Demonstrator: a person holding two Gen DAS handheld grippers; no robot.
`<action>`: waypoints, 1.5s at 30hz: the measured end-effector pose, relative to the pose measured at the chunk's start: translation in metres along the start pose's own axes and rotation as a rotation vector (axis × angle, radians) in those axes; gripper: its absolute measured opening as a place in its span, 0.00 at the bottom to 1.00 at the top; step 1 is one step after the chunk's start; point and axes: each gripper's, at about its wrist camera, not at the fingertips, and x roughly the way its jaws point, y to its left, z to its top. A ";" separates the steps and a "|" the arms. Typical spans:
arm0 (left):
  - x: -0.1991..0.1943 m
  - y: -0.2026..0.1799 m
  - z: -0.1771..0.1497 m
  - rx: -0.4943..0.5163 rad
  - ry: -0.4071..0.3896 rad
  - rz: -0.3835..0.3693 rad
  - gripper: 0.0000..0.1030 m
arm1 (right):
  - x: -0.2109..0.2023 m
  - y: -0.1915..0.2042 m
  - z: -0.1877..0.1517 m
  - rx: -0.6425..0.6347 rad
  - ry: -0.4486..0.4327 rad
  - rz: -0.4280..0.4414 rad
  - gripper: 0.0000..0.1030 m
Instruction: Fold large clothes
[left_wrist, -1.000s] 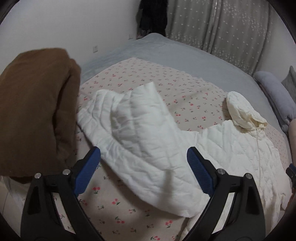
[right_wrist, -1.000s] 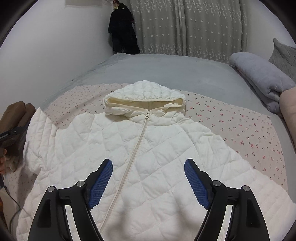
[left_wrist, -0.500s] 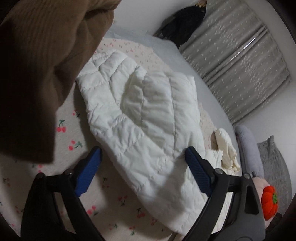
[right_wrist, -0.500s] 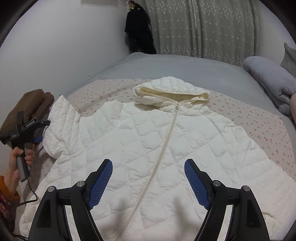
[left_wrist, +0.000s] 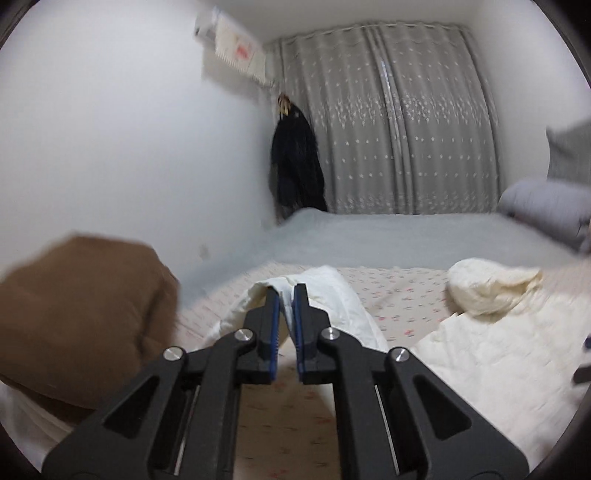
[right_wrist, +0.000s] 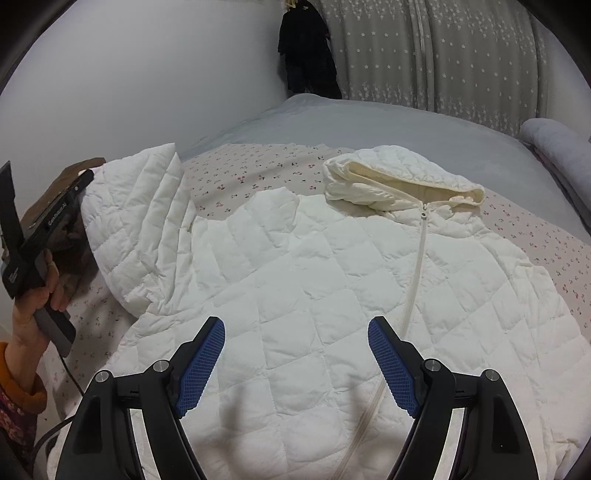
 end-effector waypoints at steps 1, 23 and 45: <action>-0.008 -0.005 -0.003 0.044 -0.018 0.019 0.08 | 0.002 0.003 0.000 -0.005 0.004 0.006 0.79; -0.083 0.132 -0.120 -0.947 0.543 -0.357 0.84 | 0.010 0.091 0.013 -0.199 0.010 0.123 0.79; -0.060 0.103 -0.085 -1.120 0.346 -0.222 0.06 | 0.006 0.067 0.007 -0.154 0.023 0.059 0.79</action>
